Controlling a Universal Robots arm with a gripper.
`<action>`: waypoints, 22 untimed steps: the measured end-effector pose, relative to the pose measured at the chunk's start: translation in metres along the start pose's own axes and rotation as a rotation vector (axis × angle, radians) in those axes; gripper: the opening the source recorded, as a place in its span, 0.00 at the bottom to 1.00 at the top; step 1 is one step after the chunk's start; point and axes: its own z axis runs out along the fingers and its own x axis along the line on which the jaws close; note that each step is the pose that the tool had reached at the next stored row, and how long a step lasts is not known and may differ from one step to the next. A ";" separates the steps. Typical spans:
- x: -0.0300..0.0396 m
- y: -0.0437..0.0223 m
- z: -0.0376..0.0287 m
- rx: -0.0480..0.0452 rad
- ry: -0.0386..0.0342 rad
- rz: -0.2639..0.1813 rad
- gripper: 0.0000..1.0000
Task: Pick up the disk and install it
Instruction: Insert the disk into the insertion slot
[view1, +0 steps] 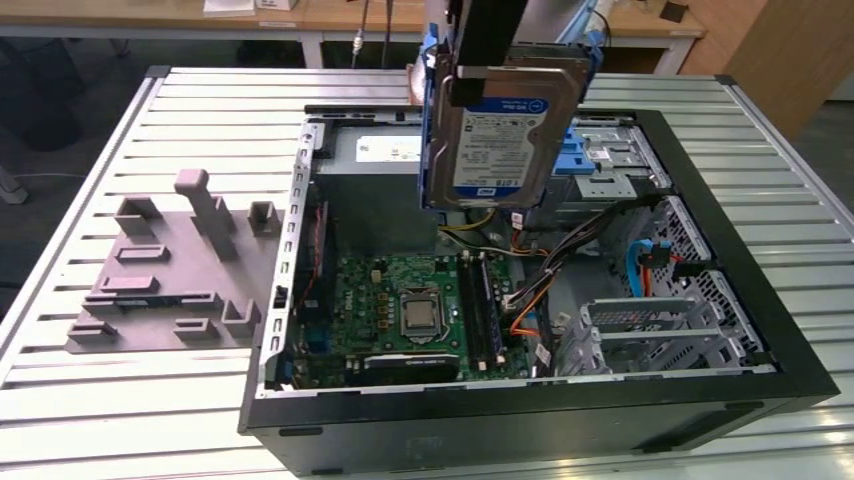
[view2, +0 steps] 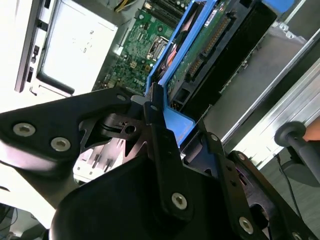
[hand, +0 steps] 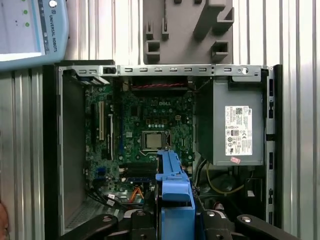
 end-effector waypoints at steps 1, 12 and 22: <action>0.0015 -0.0007 0.0002 -0.0001 0.0001 0.000 0.36; 0.0244 -0.0016 0.0026 0.0010 0.0001 0.000 0.36; 0.0409 -0.0055 0.0037 0.0022 0.0000 0.000 0.36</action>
